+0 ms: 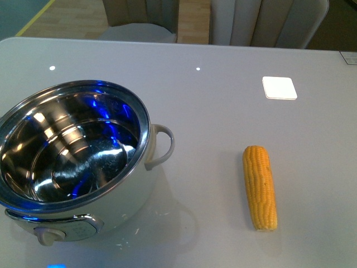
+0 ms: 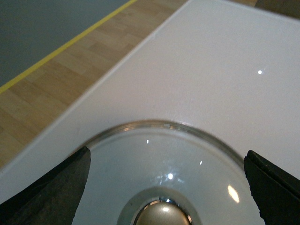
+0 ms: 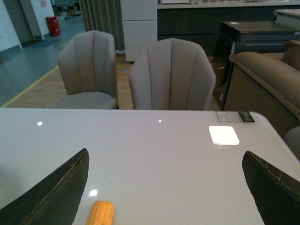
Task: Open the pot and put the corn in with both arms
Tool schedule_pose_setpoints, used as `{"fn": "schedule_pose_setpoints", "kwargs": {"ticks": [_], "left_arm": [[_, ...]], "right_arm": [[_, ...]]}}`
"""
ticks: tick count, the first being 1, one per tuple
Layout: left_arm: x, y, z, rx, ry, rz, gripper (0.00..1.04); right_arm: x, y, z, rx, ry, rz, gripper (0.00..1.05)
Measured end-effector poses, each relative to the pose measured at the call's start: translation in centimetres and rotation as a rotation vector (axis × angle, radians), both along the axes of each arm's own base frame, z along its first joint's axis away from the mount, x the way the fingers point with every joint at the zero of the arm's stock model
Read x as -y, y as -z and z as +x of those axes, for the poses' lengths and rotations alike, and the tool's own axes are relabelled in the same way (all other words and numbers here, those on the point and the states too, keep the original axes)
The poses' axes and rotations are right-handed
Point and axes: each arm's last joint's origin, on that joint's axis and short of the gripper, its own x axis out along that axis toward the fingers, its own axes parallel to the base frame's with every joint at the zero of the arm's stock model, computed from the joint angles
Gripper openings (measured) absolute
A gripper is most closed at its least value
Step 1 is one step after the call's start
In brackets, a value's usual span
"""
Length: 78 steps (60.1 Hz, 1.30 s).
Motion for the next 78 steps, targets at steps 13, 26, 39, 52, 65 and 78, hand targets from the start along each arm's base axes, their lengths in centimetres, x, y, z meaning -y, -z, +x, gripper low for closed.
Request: {"fn": "schedule_pose_setpoints", "kwargs": {"ticks": [13,26,39,52,65,78], "left_arm": [[1.9,-9.8,-1.9,0.188,0.05,-0.022,0.98],[5.8,-17.2,-5.9,0.343,0.096,-0.077,0.98],[9.0,-20.0,-10.3,0.395,0.135,-0.137,0.98],[12.4,-17.9,-13.1,0.349,0.399,0.078,0.48],[14.3,-16.5,-15.0,0.345,0.411,0.098,0.04],[15.3,-15.8,-16.2,0.346,0.416,0.102,0.03]], "right_arm": [[0.0,0.0,0.0,0.0,0.0,0.0,0.96],[0.0,0.0,0.0,0.0,0.0,0.0,0.96],[0.0,0.0,0.0,0.0,0.0,0.0,0.96],[0.0,0.0,0.0,0.0,-0.001,0.0,0.96],[0.0,0.0,0.0,0.0,-0.001,0.0,0.96],[0.0,0.0,0.0,0.0,-0.001,0.0,0.96]]}}
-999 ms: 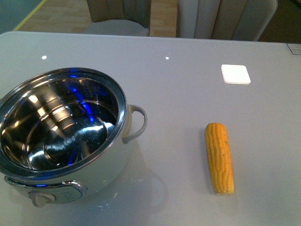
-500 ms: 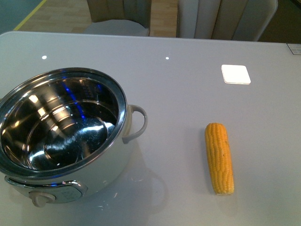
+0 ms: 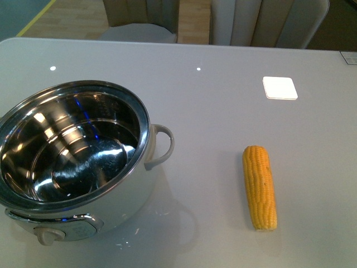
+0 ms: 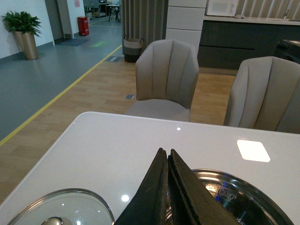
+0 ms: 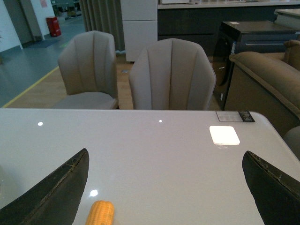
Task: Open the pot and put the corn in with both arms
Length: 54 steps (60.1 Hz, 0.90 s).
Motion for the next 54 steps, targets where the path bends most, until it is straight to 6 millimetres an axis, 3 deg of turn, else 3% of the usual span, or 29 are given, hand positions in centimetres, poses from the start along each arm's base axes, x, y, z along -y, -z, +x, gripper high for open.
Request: {"fn": "schedule_pose_setpoints", "kwargs": {"ticks": [13,54], "left_arm": [[1.3,0.5,-1.0,0.003,0.007,0.002,0.03],[1.3,1.0,-2.9,0.021,0.002,0.002,0.03]], "right_arm": [[0.0,0.0,0.0,0.0,0.0,0.0,0.96],[0.0,0.0,0.0,0.0,0.001,0.0,0.96]]}}
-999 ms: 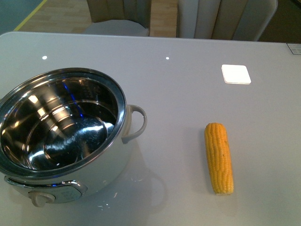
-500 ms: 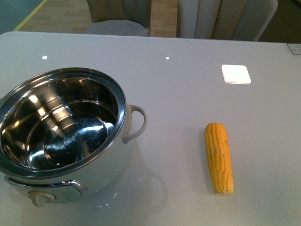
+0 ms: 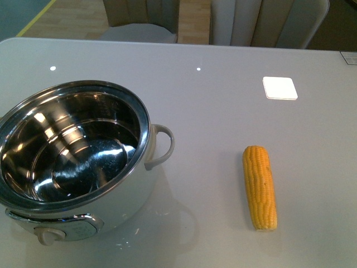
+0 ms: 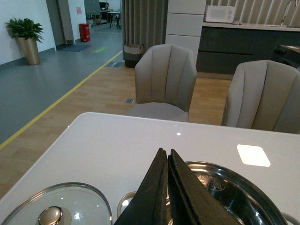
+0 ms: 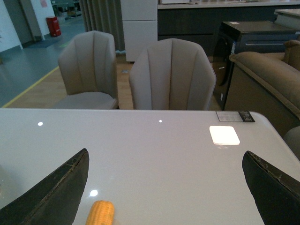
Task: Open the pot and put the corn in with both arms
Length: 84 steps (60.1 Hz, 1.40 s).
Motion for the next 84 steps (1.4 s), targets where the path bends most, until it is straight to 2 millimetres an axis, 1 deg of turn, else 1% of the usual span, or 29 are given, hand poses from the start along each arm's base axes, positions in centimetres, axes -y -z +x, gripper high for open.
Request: {"fn": "schedule_pose_setpoints", "kwargs": {"ticks": [8,13,17,32,34,35,39,40,44,49,52,53,54,56,62,64,65,70,72,73,74,76,77,78,80,84], "left_arm": [[0.0,0.0,-0.2,-0.001,0.0,0.0,0.03],[0.0,0.5,-0.9,-0.035,0.0,0.0,0.03],[0.0,0.3,-1.3,-0.01,0.0,0.0,0.03],[0.0,0.3,-1.3,-0.006,0.0,0.0,0.04],[0.0,0.3,-1.3,-0.006,0.0,0.0,0.09],[0.0,0.3,-1.3,-0.006,0.0,0.0,0.14],[0.0,0.3,-1.3,-0.006,0.0,0.0,0.25],[0.0,0.3,-1.3,-0.006,0.0,0.0,0.27],[0.0,0.3,-1.3,-0.006,0.0,0.0,0.4],[0.0,0.3,-1.3,-0.006,0.0,0.0,0.54],[0.0,0.3,-1.3,-0.006,0.0,0.0,0.65],[0.0,0.3,-1.3,-0.006,0.0,0.0,0.66],[0.0,0.3,-1.3,-0.006,0.0,0.0,0.7],[0.0,0.3,-1.3,-0.006,0.0,0.0,0.75],[0.0,0.3,-1.3,-0.006,0.0,0.0,0.94],[0.0,0.3,-1.3,-0.006,0.0,0.0,0.99],[0.0,0.3,-1.3,-0.006,0.0,0.002,0.99],[0.0,0.3,-1.3,-0.006,0.0,0.002,0.97],[0.0,0.3,-1.3,-0.006,0.0,0.002,0.98],[0.0,0.3,-1.3,-0.006,0.0,0.002,0.98],[0.0,0.3,-1.3,-0.006,0.0,0.002,0.98],[0.0,0.3,-1.3,-0.006,0.0,0.002,0.98],[0.0,0.3,-1.3,-0.006,0.0,0.002,0.98],[0.0,0.3,-1.3,-0.005,0.001,0.002,0.98],[0.0,0.3,-1.3,-0.006,0.0,0.002,0.98],[0.0,0.3,-1.3,-0.006,0.0,0.002,0.98]], "right_arm": [[0.0,0.0,0.0,0.0,0.0,0.0,0.96],[0.0,0.0,0.0,0.0,0.0,0.0,0.96],[0.0,0.0,0.0,0.0,0.0,0.0,0.96],[0.0,0.0,0.0,0.0,0.0,0.0,0.96],[0.0,0.0,0.0,0.0,0.0,0.0,0.96],[0.0,0.0,0.0,0.0,0.0,0.0,0.96],[0.0,0.0,0.0,0.0,0.0,0.0,0.96],[0.0,0.0,0.0,0.0,0.0,0.0,0.96],[0.0,0.0,0.0,0.0,0.0,0.0,0.96],[0.0,0.0,0.0,0.0,0.0,0.0,0.96],[0.0,0.0,0.0,0.0,0.0,0.0,0.96],[0.0,0.0,0.0,0.0,0.0,0.0,0.96],[0.0,0.0,0.0,0.0,0.0,0.0,0.96],[0.0,0.0,0.0,0.0,0.0,0.0,0.96],[0.0,0.0,0.0,0.0,0.0,0.0,0.96],[0.0,0.0,0.0,0.0,0.0,0.0,0.96],[0.0,0.0,0.0,0.0,0.0,0.0,0.96],[0.0,0.0,0.0,-0.005,0.0,0.002,0.96],[0.0,0.0,0.0,-0.14,0.01,0.035,0.96],[0.0,0.0,0.1,-0.249,0.024,0.065,0.96],[0.0,-0.1,0.1,-0.301,0.031,0.069,0.96],[-0.1,-0.1,0.4,-0.509,0.046,0.116,0.96],[-0.2,0.0,0.5,-0.553,0.048,0.123,0.96],[-0.2,0.1,0.6,-0.635,0.048,0.132,0.96],[-0.3,0.6,0.9,-0.723,0.053,0.144,0.96],[-0.6,1.4,1.6,-0.813,0.056,0.155,0.96]]}}
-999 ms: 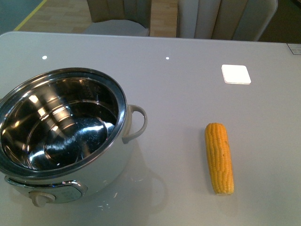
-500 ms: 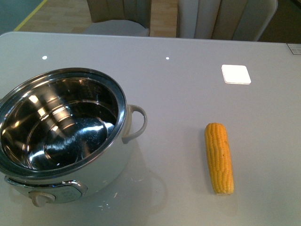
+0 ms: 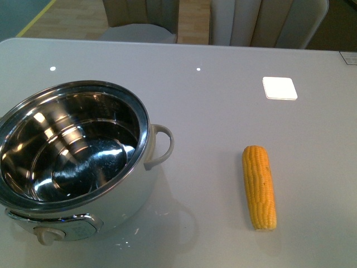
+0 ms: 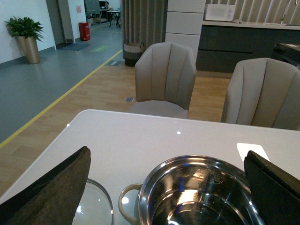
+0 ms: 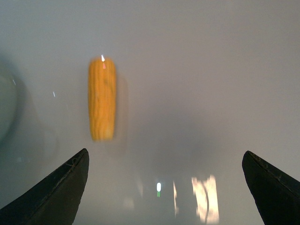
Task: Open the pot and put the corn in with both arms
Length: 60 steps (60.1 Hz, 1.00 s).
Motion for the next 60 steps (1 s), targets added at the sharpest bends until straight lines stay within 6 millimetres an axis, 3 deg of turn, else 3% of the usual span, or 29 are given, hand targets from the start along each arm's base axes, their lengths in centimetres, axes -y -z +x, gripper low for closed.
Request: {"fn": "schedule_pose_setpoints", "kwargs": {"ticks": [12,19,29,41,60], "left_arm": [[0.0,0.0,0.0,0.0,0.0,0.0,0.98],[0.0,0.0,0.0,0.0,0.0,0.0,0.98],[0.0,0.0,0.0,0.0,0.0,0.0,0.98],[0.0,0.0,0.0,0.0,0.0,0.0,0.98],[0.0,0.0,0.0,0.0,0.0,0.0,0.98]], "right_arm": [[-1.6,0.9,4.2,0.0,-0.059,-0.009,0.96],[-3.9,4.0,8.6,-0.075,-0.121,0.015,0.96],[-5.9,7.2,12.0,-0.175,-0.117,0.032,0.96],[-7.6,10.3,14.7,-0.264,-0.113,0.02,0.96],[-8.9,13.5,17.4,-0.326,-0.093,0.023,0.96]]}}
